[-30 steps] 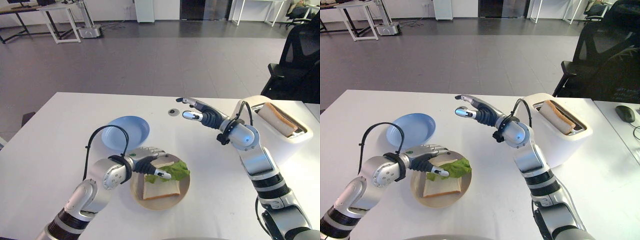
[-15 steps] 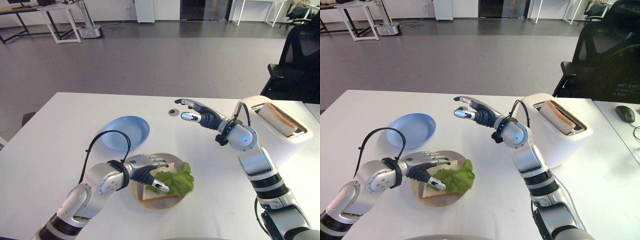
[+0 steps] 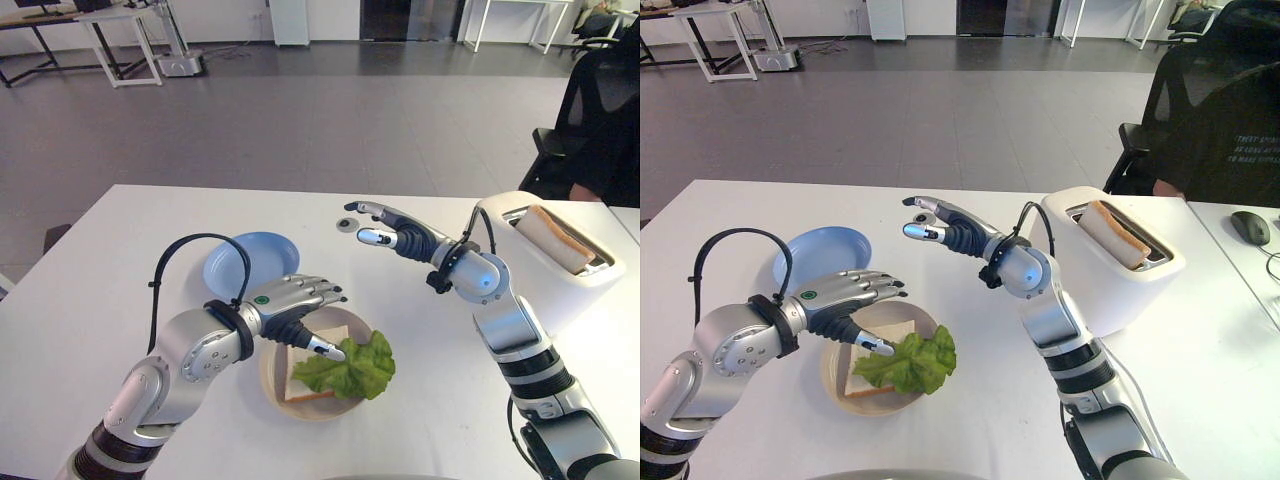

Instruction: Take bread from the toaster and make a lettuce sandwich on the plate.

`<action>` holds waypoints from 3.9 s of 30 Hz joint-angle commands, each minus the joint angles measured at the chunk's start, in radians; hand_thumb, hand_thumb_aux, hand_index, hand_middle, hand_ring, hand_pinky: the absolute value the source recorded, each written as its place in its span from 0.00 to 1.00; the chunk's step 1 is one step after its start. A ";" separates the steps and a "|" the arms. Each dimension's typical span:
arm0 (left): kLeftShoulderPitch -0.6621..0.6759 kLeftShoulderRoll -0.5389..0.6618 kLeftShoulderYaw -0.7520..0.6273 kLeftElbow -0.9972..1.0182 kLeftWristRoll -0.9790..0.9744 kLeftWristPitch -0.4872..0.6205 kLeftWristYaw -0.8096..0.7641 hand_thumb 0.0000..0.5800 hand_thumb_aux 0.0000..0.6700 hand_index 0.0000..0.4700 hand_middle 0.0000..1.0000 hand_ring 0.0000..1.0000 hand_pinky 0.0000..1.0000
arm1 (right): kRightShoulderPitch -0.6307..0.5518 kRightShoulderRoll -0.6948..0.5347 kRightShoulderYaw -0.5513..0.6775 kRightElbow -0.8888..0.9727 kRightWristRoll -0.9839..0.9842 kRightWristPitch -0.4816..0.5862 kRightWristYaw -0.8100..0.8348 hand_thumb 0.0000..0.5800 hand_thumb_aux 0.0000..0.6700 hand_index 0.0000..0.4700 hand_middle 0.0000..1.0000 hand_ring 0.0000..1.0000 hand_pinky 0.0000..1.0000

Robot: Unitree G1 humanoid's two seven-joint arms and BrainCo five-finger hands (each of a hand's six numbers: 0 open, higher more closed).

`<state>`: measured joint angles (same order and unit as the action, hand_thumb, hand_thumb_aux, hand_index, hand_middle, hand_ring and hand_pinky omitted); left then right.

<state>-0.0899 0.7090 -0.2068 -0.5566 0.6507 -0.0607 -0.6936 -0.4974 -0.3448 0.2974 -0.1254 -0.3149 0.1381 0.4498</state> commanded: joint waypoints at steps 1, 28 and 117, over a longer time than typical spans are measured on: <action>-0.049 -0.100 0.115 0.103 -0.097 0.037 0.144 0.00 0.00 0.00 0.00 0.00 0.00 | -0.046 -0.076 -0.051 0.037 -0.106 -0.026 -0.084 0.00 0.00 0.00 0.00 0.00 0.00; -0.063 -0.146 0.248 0.263 -0.313 0.050 0.284 0.00 0.00 0.00 0.00 0.00 0.00 | 0.133 -0.565 -0.237 0.016 -0.382 0.228 0.190 1.00 1.00 1.00 0.00 0.00 0.00; 0.201 -0.297 0.086 0.439 -1.013 0.448 0.107 0.00 0.00 0.00 0.00 0.00 0.00 | -0.264 0.143 0.198 0.488 0.123 -0.032 0.428 0.00 0.00 0.00 0.00 0.00 0.00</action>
<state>0.0874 0.4285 -0.1428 -0.2073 -0.3726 0.2576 -0.6560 -0.6718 -0.2229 0.5538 0.3901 -0.1990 0.1175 0.9218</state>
